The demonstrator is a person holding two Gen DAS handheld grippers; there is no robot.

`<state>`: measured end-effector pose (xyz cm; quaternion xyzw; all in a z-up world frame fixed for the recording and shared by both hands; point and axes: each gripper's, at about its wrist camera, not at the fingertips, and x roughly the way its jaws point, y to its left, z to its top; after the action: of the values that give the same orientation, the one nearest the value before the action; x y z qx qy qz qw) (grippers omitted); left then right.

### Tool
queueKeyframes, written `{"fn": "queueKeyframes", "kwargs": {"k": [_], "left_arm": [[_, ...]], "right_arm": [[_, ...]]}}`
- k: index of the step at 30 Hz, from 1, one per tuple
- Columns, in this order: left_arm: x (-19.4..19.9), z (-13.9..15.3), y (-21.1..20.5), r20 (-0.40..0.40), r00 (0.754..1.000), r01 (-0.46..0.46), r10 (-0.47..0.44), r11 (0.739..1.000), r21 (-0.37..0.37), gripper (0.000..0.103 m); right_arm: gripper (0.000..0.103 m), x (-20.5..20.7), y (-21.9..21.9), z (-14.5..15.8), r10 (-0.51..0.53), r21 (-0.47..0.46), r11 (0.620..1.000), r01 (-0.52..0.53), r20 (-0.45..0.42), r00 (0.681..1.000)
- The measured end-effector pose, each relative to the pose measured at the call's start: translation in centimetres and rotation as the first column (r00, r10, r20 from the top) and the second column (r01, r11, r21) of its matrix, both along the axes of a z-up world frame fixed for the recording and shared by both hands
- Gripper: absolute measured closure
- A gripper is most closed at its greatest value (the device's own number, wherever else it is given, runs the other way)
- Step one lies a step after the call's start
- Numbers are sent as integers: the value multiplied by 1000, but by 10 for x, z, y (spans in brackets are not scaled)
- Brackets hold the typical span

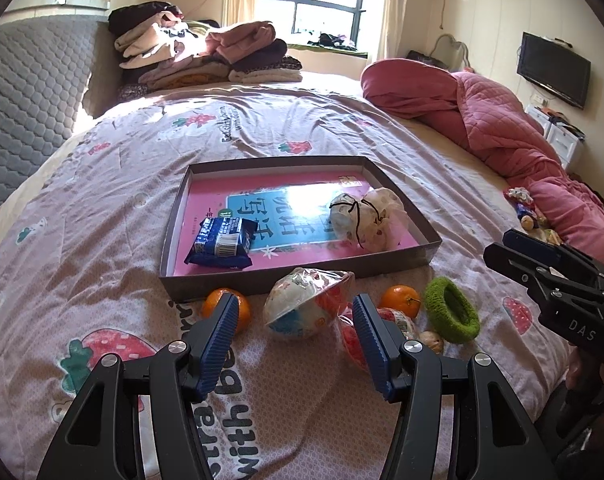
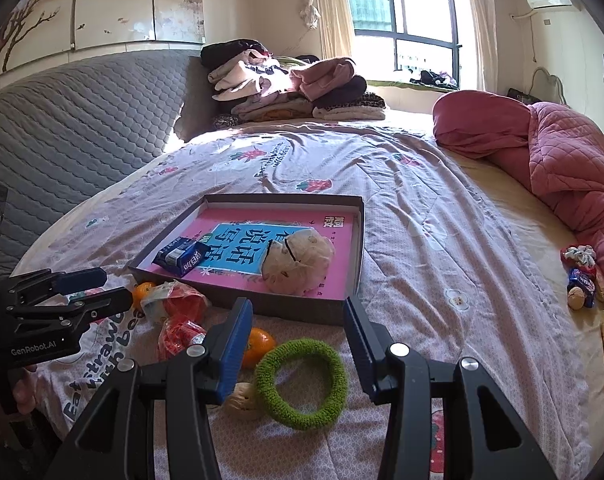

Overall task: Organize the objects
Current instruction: 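Move left gripper to bagged red ball while right gripper grasps green ring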

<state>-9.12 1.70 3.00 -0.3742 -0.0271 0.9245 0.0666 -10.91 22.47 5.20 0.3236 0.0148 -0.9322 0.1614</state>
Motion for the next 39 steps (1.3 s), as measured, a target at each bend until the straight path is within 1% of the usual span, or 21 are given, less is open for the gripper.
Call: {"fn": "queueKeyframes", "kwargs": {"k": [12, 25, 30, 39], "left_arm": [[11, -6, 21, 26, 999, 41, -41, 999, -12, 42], [13, -14, 32, 56, 997, 58, -57, 998, -6, 42], [13, -18, 37, 64, 996, 66, -66, 998, 2, 42], [12, -28, 42, 96, 992, 81, -85, 996, 44, 42]], "right_arm": [[56, 8, 10, -10, -23, 8, 1000, 23, 27, 999], [56, 8, 13, -18, -28, 20, 999, 27, 44, 999], [56, 9, 15, -22, -32, 28, 999, 30, 53, 998], [56, 7, 17, -26, -41, 30, 999, 39, 65, 997]]}}
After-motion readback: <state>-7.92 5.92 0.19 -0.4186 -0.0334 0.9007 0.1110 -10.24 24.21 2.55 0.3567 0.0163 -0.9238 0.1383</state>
